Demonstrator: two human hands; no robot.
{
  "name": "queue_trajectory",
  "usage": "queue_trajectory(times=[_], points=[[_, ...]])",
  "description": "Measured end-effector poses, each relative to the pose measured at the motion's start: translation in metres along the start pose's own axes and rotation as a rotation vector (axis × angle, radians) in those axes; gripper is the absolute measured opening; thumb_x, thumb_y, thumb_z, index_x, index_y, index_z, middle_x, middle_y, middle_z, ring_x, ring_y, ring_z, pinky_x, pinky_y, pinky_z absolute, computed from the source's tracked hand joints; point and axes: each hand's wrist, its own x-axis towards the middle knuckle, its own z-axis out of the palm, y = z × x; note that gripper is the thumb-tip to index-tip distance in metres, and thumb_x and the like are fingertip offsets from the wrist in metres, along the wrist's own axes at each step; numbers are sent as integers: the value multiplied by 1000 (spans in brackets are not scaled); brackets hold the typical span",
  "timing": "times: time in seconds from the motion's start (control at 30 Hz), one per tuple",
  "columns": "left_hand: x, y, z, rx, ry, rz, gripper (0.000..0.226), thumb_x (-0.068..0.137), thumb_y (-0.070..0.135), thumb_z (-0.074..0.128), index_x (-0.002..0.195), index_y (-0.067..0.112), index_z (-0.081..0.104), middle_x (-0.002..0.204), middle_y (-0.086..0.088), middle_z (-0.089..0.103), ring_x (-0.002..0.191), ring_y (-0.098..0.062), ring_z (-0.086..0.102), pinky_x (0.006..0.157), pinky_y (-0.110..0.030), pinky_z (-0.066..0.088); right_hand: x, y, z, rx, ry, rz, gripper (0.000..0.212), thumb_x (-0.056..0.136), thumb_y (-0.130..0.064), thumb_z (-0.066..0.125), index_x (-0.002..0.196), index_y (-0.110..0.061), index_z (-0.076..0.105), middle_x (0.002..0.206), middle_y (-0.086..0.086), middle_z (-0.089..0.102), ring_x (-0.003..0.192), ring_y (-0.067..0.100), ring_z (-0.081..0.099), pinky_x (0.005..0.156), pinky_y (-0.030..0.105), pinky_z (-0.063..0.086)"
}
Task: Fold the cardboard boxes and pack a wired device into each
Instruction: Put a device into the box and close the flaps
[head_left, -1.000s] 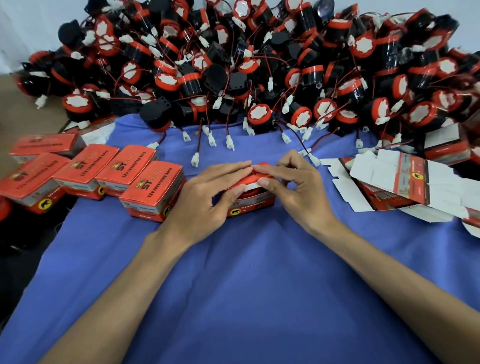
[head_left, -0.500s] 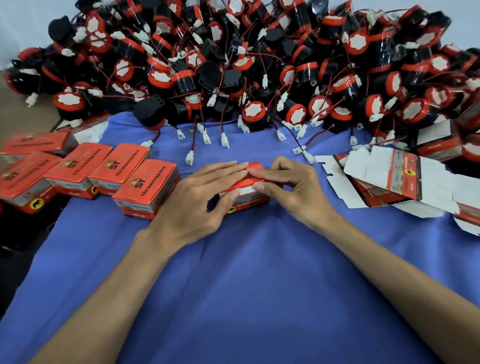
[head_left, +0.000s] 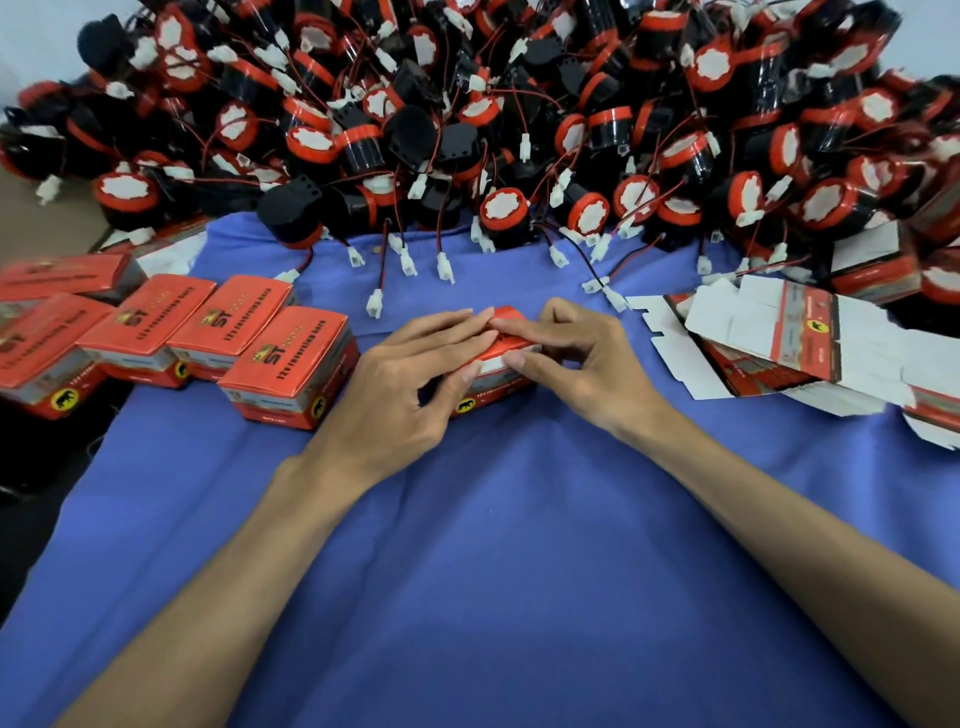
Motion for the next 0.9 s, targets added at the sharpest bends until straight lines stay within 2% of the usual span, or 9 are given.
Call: queue_trajectory(times=[0.13,0.23,0.33,0.5,0.57,0.67,0.77,0.83,0.9], points=[[0,3,3,-33,13,-5,30,91,2,58,120,-4,63,128,-4,58,126,-22,52,109,-27,40,-1,0,-1,-27,22,-15,37,82,-13,73,117,-9,66,70,-3,42,60,4,40,60,19,36],[0,3,2,-33,-51,-18,33,93,5,57,125,-2,59,133,-2,54,131,-20,47,112,-24,35,1,-1,-2,101,39,81,38,82,-9,71,118,-13,62,69,-3,40,59,0,40,60,12,33],[-1,5,3,25,-104,14,36,95,11,56,129,2,57,138,1,50,135,-19,44,112,-29,35,1,0,-3,205,27,143,39,82,-3,69,118,-14,60,70,0,40,58,-3,41,61,10,33],[-2,5,0,79,-71,17,42,94,31,55,125,5,63,135,-3,56,132,-18,48,109,-33,40,1,-4,-1,111,22,110,40,81,-8,71,120,-10,59,71,-2,37,61,-1,40,61,13,32],[-3,2,1,115,-28,26,41,92,33,57,121,4,66,130,-5,61,127,-21,53,105,-38,45,-1,-3,1,75,-21,97,45,80,-11,73,122,-13,57,75,-3,36,65,3,39,63,15,32],[-4,-4,3,157,15,34,33,90,20,67,118,3,67,128,-7,62,124,-25,56,100,-45,49,-2,0,1,-51,-75,13,51,80,-10,75,126,-15,55,88,-4,37,80,13,41,77,18,38],[-3,-10,4,148,31,8,37,87,16,69,121,4,65,130,-5,60,125,-23,55,103,-41,46,-1,3,5,-251,-36,-107,46,81,-10,74,125,-10,61,120,7,49,108,26,46,102,22,33],[-3,-11,4,157,23,-4,39,88,18,67,125,6,63,132,-3,59,127,-22,53,107,-35,41,-2,5,10,-325,-21,-190,48,82,-6,72,127,0,57,134,18,52,120,33,51,106,31,37],[-3,-11,5,160,2,-13,39,90,18,64,128,7,61,135,-1,56,129,-22,51,111,-29,36,-3,8,13,-371,20,-257,49,84,-4,69,129,7,53,135,20,52,124,33,53,105,39,42]])
